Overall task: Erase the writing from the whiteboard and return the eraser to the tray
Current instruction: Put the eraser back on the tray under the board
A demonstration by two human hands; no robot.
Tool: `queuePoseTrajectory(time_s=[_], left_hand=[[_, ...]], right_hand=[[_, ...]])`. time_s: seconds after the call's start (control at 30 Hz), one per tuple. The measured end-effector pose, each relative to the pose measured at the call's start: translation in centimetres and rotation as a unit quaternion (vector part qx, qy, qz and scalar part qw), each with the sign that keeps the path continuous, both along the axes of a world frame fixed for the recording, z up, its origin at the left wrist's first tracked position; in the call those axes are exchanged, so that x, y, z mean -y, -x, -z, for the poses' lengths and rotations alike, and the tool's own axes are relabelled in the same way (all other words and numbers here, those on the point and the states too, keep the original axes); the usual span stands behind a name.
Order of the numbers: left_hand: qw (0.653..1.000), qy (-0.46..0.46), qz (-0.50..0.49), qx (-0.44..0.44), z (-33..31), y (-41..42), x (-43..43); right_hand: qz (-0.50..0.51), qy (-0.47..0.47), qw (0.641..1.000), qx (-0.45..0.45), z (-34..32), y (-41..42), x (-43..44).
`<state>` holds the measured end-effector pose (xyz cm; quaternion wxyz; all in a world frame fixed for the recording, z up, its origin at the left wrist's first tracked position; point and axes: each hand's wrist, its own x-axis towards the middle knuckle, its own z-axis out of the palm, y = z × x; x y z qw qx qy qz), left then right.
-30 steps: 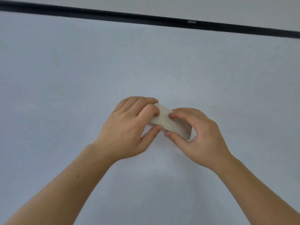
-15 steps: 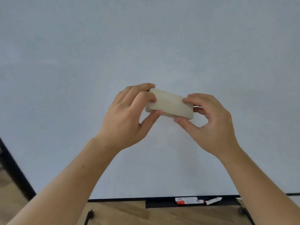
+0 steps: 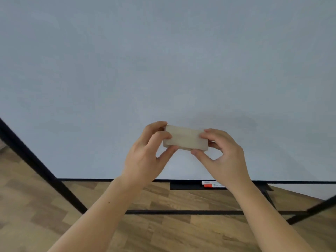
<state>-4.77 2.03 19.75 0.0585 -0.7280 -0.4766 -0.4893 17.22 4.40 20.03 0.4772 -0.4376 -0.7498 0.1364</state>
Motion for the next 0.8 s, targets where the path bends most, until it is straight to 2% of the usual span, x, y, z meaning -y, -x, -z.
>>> queuePoseTrajectory(time_s=[0.17, 0.4, 0.63, 0.8], left_hand=[[0.99, 0.125, -0.021, 0.055, 6.9, -1.6, 0.4], [0.943, 0.315, -0.063, 0.084, 15.5, -4.1, -0.4], [0.904, 0.403, -0.09, 0.109, 20.8, -6.3, -1.7], [0.891, 0.433, -0.096, 0.1, 22.5, -6.9, -2.8]], right_hand=[[0.006, 0.088, 0.996, 0.027, 6.4, -1.2, -0.5], [0.021, 0.204, 0.976, 0.078, 15.1, -3.3, -1.8], [0.043, 0.254, 0.957, 0.134, 20.6, -4.0, -3.2], [0.038, 0.266, 0.951, 0.153, 22.4, -4.1, -4.1]])
